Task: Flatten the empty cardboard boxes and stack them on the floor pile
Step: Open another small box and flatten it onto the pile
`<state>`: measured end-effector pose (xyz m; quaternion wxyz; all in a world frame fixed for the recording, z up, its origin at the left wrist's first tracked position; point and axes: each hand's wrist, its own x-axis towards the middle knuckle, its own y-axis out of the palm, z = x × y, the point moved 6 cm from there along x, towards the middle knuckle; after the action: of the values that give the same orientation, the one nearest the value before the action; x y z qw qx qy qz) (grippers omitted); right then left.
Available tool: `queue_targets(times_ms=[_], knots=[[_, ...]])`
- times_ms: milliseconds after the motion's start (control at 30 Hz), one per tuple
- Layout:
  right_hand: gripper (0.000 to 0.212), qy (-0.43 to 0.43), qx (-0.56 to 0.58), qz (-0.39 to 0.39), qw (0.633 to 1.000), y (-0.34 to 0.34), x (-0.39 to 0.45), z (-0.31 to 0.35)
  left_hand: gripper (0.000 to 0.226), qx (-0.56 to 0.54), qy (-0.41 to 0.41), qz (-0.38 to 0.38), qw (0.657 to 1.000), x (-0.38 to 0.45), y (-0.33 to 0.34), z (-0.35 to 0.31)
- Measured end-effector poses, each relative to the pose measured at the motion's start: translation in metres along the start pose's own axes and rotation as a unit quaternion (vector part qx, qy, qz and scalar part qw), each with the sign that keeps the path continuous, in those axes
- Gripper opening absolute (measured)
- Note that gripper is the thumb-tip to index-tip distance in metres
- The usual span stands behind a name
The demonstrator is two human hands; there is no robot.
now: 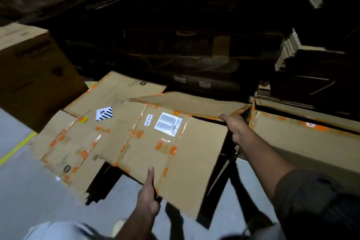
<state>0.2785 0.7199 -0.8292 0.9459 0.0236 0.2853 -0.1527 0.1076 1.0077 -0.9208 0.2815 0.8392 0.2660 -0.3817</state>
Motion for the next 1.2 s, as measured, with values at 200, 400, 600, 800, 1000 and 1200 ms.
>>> queue_targets(times_ms=[200,400,600,800,1000,1200], knots=[[0.015,-0.001,-0.192,-0.033,0.981,0.001,-0.026,-0.063,0.022,-0.004,0.046,-0.045,0.998,-0.029,0.005,-0.026],[0.07,0.04,-0.255,-0.084,0.962,-0.006,-0.05,-0.122,0.028,-0.007,0.105,-0.055,0.993,-0.042,-0.01,-0.053],[0.071,0.12,-0.117,-0.06,0.984,-0.003,-0.075,-0.142,0.027,-0.015,0.136,-0.028,0.99,-0.058,-0.033,-0.076],[0.085,0.166,0.096,0.029,0.981,0.019,-0.082,-0.129,0.02,-0.028,0.16,0.017,0.987,-0.077,-0.047,-0.106],[0.12,0.199,0.243,0.142,0.939,0.04,-0.104,-0.101,0.045,-0.056,0.179,0.049,0.981,-0.093,-0.081,-0.148],[0.066,0.142,0.186,0.127,0.964,0.07,-0.114,-0.061,0.044,-0.103,0.201,0.087,0.97,-0.114,-0.091,-0.185]])
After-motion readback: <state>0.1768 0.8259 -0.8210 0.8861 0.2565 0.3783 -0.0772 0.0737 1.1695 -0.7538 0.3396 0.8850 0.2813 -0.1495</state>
